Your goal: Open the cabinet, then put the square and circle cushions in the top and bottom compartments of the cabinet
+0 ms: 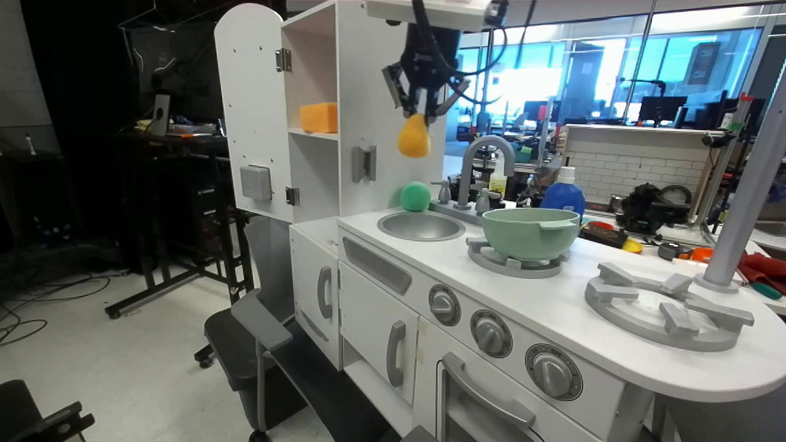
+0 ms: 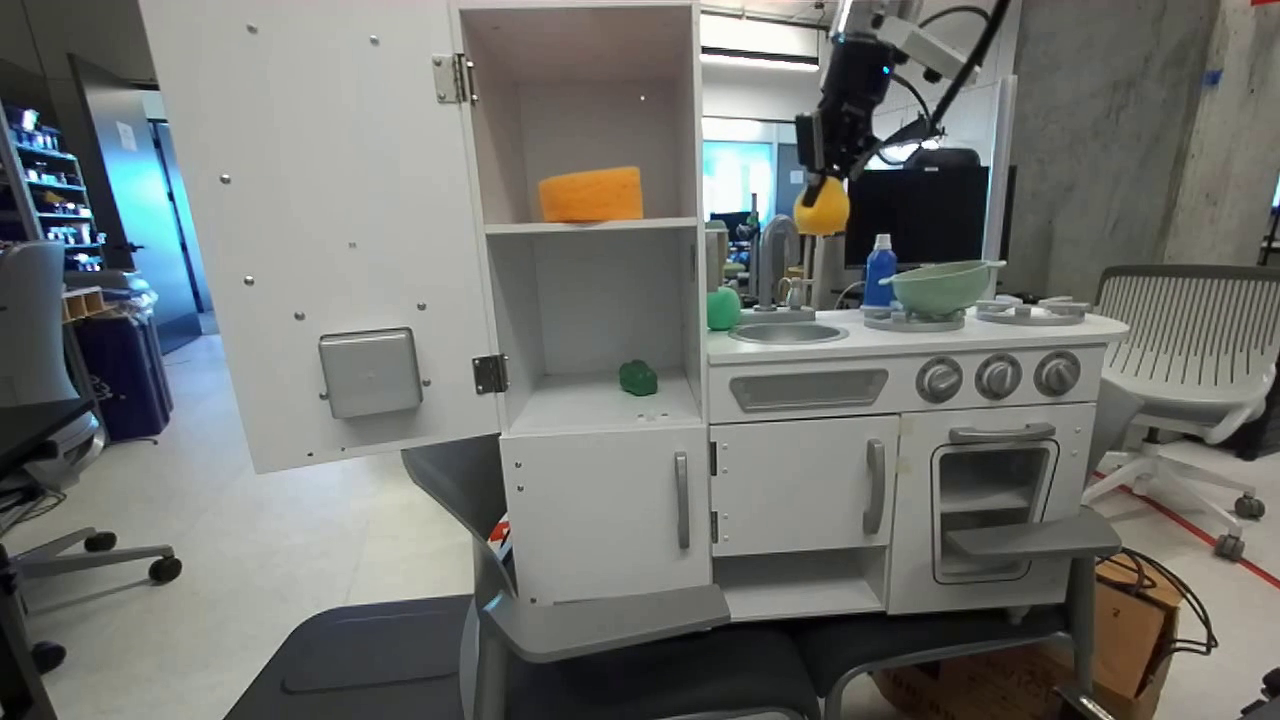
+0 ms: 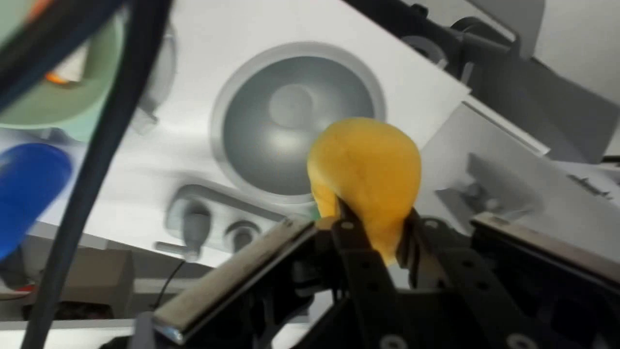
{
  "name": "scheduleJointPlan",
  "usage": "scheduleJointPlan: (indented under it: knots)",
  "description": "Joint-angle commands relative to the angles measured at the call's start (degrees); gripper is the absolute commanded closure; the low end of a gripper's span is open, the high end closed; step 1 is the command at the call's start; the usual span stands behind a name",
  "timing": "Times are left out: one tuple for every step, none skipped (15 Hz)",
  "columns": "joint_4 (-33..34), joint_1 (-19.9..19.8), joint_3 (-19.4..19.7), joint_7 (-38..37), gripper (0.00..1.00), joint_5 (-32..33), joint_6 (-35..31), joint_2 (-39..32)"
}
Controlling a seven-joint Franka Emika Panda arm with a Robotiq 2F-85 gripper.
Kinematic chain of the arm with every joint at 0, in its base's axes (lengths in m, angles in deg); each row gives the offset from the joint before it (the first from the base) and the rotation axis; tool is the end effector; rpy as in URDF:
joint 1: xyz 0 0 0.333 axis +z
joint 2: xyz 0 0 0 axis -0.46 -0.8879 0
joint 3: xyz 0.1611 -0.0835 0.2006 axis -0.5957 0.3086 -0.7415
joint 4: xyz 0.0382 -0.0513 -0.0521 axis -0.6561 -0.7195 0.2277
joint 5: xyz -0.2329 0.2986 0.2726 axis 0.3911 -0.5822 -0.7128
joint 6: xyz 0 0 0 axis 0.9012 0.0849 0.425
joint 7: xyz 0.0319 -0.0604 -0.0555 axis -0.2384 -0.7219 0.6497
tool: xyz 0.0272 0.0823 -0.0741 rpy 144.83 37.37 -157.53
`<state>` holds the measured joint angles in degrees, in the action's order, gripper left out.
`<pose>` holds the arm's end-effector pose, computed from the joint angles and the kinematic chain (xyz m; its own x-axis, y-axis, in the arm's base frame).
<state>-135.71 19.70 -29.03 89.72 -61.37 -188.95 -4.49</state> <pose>0.8220 -0.0165 0.3736 0.9479 0.2523 0.1946 0.2827 -0.9476 -0.1487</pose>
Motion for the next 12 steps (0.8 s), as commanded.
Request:
scheduleJointPlan:
  knots:
    - [-1.84,3.11,-3.02,4.51,0.95,0.17,5.54,2.63]
    - [-1.79,4.37,-3.8,5.18,0.95,0.22,7.82,3.36]
    - [-2.74,4.76,-4.45,6.85,0.95,0.1,9.3,4.07]
    - [-3.48,5.08,-5.06,8.72,0.95,0.05,10.86,4.66]
    - [-3.57,5.73,-5.58,10.1,0.95,0.13,13.22,5.38]
    - [-4.6,6.16,-6.02,11.89,0.95,0.27,14.73,6.08]
    - [-5.87,6.57,-6.44,13.61,0.95,0.44,16.14,6.94]
    - [-6.45,7.23,-6.92,14.94,0.95,0.65,18.06,7.66]
    - [-9.88,6.59,-7.51,16.88,0.95,0.39,20.66,11.63]
    - [-11.09,7.41,-7.94,17.71,0.95,0.76,22.03,12.18]
    - [-11.64,8.2,-8.1,18.11,0.95,1.27,24.29,13.04]
    - [-12.55,9.43,-8.39,18.53,0.95,1.95,25.65,13.51]
